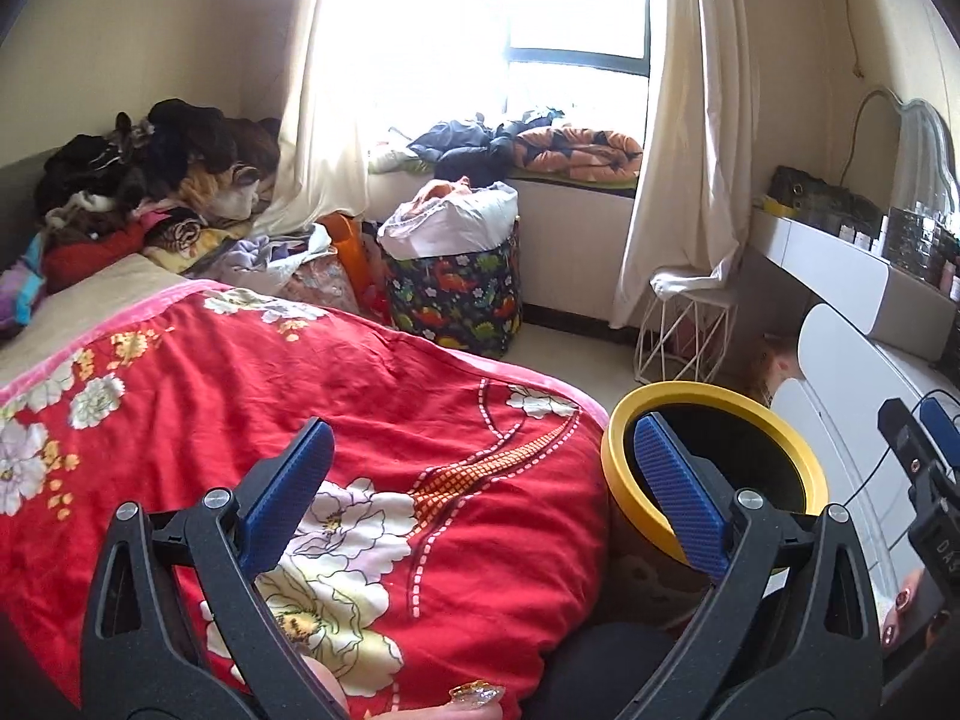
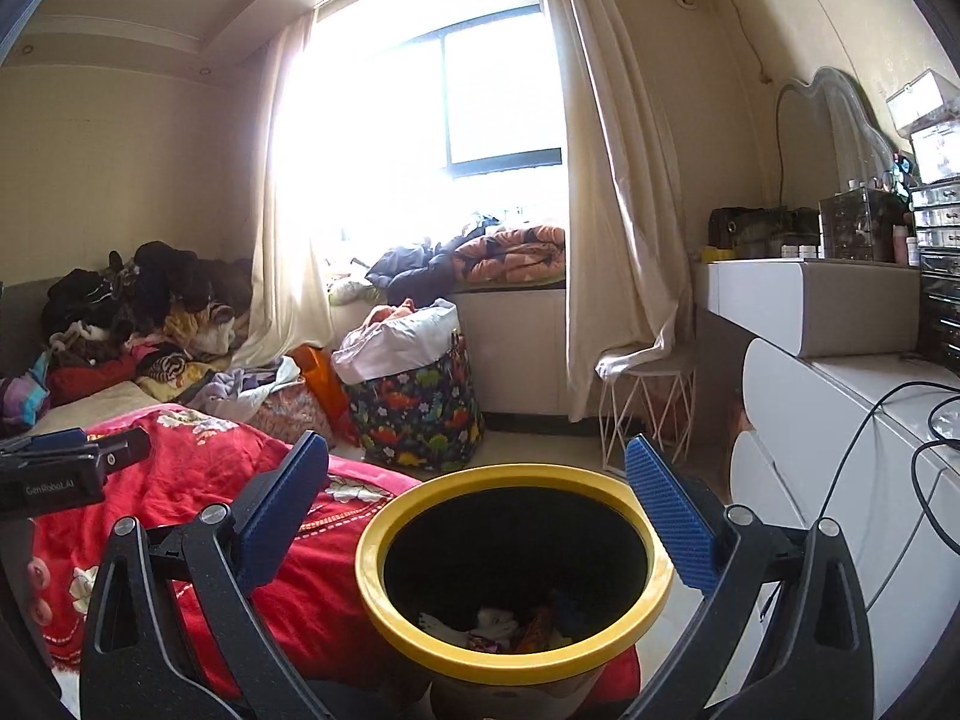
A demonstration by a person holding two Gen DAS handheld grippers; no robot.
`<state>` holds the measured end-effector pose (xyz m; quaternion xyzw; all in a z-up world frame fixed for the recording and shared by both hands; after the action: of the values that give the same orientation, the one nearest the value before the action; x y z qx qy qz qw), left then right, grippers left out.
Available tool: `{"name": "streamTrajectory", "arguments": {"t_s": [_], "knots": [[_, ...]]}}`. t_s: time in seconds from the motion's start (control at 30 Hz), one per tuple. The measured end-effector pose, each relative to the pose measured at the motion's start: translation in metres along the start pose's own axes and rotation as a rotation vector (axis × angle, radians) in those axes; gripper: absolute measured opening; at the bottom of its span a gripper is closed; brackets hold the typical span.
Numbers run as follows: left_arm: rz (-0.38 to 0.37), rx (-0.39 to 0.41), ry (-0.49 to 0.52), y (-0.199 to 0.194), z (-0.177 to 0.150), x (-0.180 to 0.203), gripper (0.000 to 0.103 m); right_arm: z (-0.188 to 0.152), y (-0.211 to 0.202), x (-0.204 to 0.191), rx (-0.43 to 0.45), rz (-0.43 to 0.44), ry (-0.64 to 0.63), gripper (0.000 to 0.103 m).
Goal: Collect trash
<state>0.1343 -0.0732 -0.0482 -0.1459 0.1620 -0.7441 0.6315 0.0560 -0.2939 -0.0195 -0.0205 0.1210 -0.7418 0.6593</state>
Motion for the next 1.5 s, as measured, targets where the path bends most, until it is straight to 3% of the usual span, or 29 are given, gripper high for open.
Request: {"name": "streamTrajectory", "arguments": {"t_s": [1.5], "knots": [[-0.007,0.018,-0.024,-0.0039,0.006,-0.0008,0.092,-0.0067,0.0032,0.0014,-0.025,0.003,-0.004,0.097]]}}
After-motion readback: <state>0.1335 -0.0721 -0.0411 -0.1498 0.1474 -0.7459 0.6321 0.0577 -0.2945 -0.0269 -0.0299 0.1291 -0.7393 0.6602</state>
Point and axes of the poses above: each gripper's, at about its wrist camera, not at the fingertips, and y roughly the way its jaws point, x to its right, z to its top, the point moved 7 cm from there along y, roughly the way its jaws point, and after that the axes turned 3 degrees about y, right-handed, at the moved point
